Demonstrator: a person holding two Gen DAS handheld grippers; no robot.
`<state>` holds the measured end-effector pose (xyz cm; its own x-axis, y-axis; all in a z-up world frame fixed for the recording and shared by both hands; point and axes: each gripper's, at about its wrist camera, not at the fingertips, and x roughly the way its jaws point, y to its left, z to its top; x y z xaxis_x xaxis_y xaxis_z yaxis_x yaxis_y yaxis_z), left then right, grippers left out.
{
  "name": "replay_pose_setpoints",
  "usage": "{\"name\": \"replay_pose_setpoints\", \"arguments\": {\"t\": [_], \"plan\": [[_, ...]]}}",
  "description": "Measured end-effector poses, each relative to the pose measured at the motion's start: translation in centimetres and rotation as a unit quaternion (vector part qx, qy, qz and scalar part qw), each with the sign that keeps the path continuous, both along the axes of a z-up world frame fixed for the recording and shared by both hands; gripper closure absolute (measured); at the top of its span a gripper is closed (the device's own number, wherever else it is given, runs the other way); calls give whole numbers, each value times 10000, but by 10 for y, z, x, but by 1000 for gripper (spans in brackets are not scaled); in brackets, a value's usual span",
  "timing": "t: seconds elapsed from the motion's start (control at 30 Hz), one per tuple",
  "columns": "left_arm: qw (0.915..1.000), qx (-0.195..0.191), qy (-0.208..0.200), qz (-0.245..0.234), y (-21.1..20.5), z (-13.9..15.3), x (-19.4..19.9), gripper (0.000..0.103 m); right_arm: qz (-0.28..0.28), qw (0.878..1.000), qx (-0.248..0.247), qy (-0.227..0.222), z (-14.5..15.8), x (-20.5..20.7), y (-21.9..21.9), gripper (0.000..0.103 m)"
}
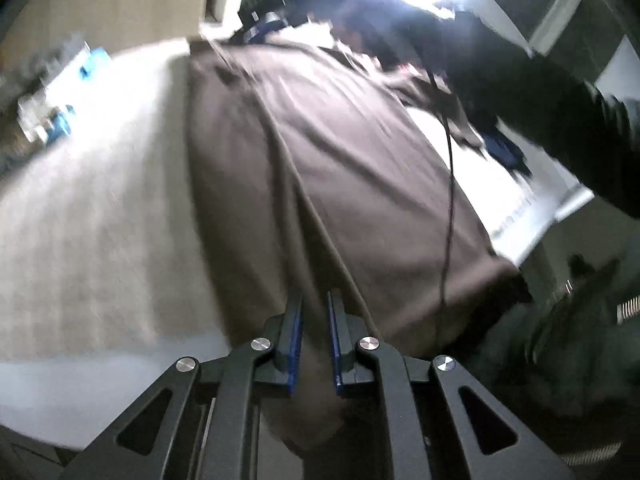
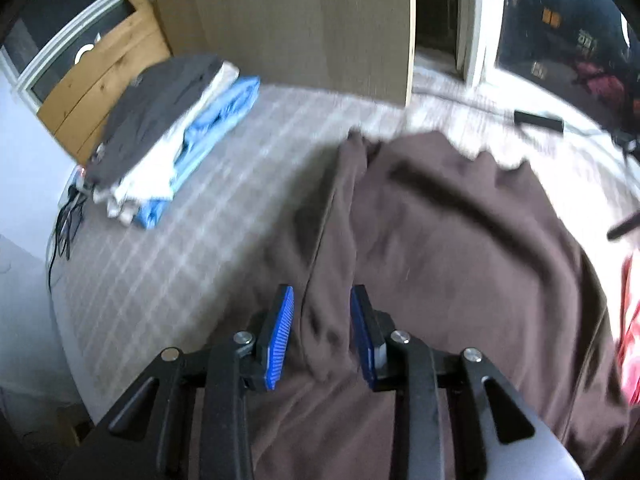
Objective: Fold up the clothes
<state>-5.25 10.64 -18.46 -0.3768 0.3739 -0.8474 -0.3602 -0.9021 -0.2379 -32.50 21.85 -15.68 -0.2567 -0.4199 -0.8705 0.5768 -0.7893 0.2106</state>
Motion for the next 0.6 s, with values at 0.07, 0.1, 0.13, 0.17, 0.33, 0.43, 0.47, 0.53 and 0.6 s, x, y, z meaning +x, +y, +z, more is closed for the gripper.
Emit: {"name": "replay_pose_setpoints", "arguments": {"t": [0.07, 0.1, 0.13, 0.17, 0.33, 0.43, 0.47, 0.53, 0.6], "plan": [[9998, -170, 40, 37, 1, -5, -16, 94, -55, 10000, -41, -40, -2, -15, -10, 85], [9997, -237, -14, 5, 2, -11, -22, 94, -45, 10000, -29, -58, -5, -23, -18, 87], [9993, -350, -91, -49, 3, -18, -27, 94, -12, 10000, -8, -98, -8, -29, -23, 88], [9988, -444, -158, -109, 4, -26, -31, 94, 20, 9999, 15, -139, -12, -35, -29, 92], [9988, -257, -338, -224, -1, -43, -36, 94, -178, 9964, 818, -164, -54, -69, -46, 93], [9986, -264, -336, -304, 1, -43, -36, 93, -407, 9977, 364, -398, -47, -81, -30, 92], [9984, -280, -328, -359, 2, -43, -36, 93, -522, 9974, 247, -435, -40, -83, -23, 92], [9978, -313, -328, -491, -6, -40, -36, 93, -712, 9972, -69, -219, -5, -73, 1, 92], [9972, -264, -377, -584, -8, -38, -37, 93, -800, 9946, -631, -188, 34, -55, 33, 92]]}}
